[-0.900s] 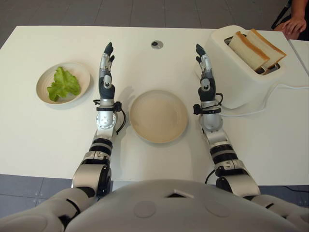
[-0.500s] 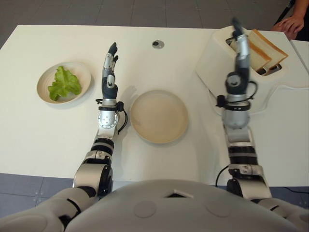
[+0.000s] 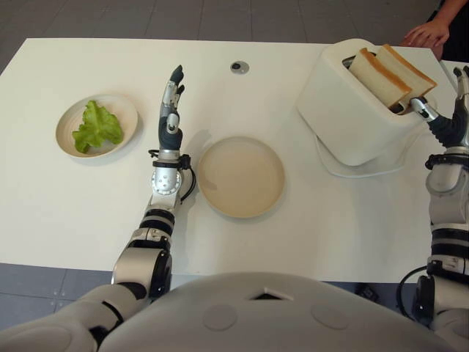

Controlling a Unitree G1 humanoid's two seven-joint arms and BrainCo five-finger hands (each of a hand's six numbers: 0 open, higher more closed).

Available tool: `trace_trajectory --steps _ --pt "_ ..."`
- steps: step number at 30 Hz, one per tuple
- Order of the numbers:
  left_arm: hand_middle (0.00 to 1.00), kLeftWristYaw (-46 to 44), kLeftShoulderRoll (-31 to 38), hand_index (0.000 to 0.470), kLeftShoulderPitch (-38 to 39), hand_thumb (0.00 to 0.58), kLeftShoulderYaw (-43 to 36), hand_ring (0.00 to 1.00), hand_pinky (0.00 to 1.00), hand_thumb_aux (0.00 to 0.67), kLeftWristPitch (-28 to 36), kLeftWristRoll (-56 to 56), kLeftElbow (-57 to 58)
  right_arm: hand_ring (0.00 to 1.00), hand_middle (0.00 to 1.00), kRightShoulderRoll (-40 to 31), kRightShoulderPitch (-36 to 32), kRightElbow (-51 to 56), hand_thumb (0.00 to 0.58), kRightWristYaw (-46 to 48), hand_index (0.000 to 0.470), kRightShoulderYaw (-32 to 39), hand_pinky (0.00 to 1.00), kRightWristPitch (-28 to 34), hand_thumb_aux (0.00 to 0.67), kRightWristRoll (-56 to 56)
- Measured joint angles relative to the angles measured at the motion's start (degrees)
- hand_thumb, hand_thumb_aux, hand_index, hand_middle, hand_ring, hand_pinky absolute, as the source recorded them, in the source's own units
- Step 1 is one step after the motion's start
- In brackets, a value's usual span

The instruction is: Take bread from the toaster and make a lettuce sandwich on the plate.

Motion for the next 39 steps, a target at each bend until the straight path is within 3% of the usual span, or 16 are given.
trace_trajectory --steps 2,3,4,5,6,14,17,22,26,32,36,39 --pt "0.0 -0.2 0.0 0.0 0.1 0.0 0.0 0.0 0.0 0.0 0.0 0.0 -0.1 0.0 0.0 -1.6 0.0 0.0 0.018 0.3 0.007 1.2 0.0 0.5 0.011 0.0" --pt "0.0 -0.2 0.0 0.0 0.1 0.0 0.0 0.0 0.0 0.0 0.0 0.0 -0.1 0.0 0.0 -2.4 -0.2 -0.3 0.366 0.7 0.184 2.3 0.0 0.7 0.263 0.0" --pt "0.0 -0.2 0.0 0.0 0.2 0.0 0.0 0.0 0.0 0.0 0.0 0.0 -0.3 0.39 0.39 -3.0 -0.6 -0.9 0.58 1.2 0.463 3.2 0.39 0.8 0.659 0.0" --pt "0.0 -0.2 0.0 0.0 0.3 0.0 0.0 0.0 0.0 0.0 0.0 0.0 -0.3 0.86 0.86 -3.7 -1.1 -1.5 0.58 1.3 0.47 3.9 0.86 0.7 0.67 0.1" --pt "0.0 -0.3 -0.1 0.0 0.3 0.0 0.0 0.0 0.0 0.0 0.0 0.0 -0.3 1.0 1.0 -4.4 -1.9 -2.0 0.58 1.3 0.47 4.6 1.0 0.7 0.67 0.1" --pt "0.0 -0.5 -0.2 0.0 0.6 0.0 -0.3 0.0 0.0 0.0 0.0 0.0 -0.9 1.0 1.0 -5.5 -1.9 -9.4 0.58 -0.3 0.47 7.0 1.0 -2.5 0.67 0.2" --pt "0.0 -0.4 -0.2 0.0 0.6 0.0 -0.4 0.0 0.0 0.0 0.0 0.0 -0.9 1.0 1.0 -4.6 -1.7 -13.9 0.58 -6.3 0.47 4.6 1.0 -4.0 0.67 0.2" --pt "0.0 -0.3 -0.2 0.0 0.4 0.0 -0.2 0.0 0.0 0.0 0.0 0.0 -0.5 1.0 1.0 0.7 -2.4 -25.7 0.58 -17.5 0.47 -0.7 1.0 -11.8 0.67 4.7" --pt "0.0 0.2 -0.1 0.0 0.3 0.0 0.2 0.0 0.0 0.0 0.0 0.0 -0.3 1.0 1.0 3.5 -3.8 -29.3 0.58 -1.6 0.47 11.1 1.0 -18.7 0.67 21.7" --pt "0.0 0.6 -0.2 0.0 0.1 0.0 0.4 0.0 0.0 0.0 -0.1 0.0 -0.2 1.0 1.0 11.8 -1.2 -22.7 0.58 26.1 0.47 33.4 1.0 -17.7 0.67 38.4" --pt "0.0 0.8 0.0 0.0 0.1 0.0 0.5 0.0 0.0 0.0 -0.1 0.0 -0.2 1.0 1.0 17.2 0.0 -17.5 0.58 31.5 0.47 38.3 1.0 -16.1 0.67 38.4" --pt "0.0 1.0 0.3 0.0 0.0 0.0 0.6 0.0 0.0 0.0 0.0 0.1 -0.2 1.0 1.0 17.3 3.2 -16.8 0.58 33.6 0.47 38.4 1.0 -15.3 0.67 38.4"
